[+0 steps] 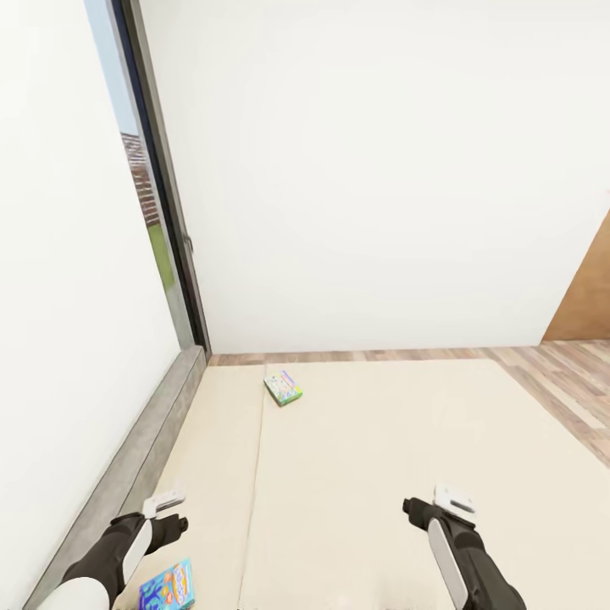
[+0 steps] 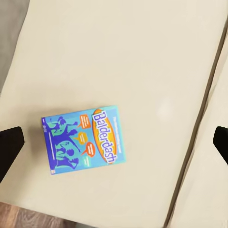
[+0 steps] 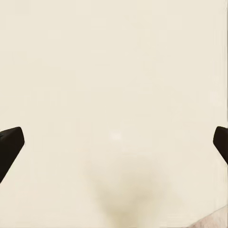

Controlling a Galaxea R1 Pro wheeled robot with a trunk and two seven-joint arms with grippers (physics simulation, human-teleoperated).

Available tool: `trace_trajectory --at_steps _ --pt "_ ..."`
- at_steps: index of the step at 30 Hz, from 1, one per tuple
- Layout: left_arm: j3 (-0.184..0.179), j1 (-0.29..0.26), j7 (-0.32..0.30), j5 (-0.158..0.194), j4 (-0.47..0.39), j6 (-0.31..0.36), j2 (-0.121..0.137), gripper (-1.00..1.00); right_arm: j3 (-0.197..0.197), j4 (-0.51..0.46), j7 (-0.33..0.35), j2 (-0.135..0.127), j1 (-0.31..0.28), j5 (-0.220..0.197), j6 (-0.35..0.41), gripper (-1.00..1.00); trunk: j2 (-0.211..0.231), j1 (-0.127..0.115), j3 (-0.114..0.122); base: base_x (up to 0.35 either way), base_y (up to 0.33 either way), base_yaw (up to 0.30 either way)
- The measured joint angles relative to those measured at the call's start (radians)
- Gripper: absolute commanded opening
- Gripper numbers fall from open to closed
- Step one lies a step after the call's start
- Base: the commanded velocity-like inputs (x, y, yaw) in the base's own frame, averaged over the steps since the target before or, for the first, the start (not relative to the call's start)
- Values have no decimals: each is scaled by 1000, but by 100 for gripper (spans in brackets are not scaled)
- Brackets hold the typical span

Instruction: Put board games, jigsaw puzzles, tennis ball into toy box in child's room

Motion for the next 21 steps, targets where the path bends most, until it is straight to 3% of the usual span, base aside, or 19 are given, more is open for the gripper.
trace_trajectory --at_steps 13,17,21 --pt "-2 -13 -9 2 -1 19 3 100 77 -203 2 0 4 -9 68 100 0 0 -21 0 0 0" --pt "-1 -39 -13 4 -2 49 8 100 87 -351 9 4 24 -16 151 100 0 0 -28 0 0 0" --pt "-1 -45 -14 6 1 58 15 100 104 -477 11 25 67 -42 232 100 0 0 -34 0 0 0"
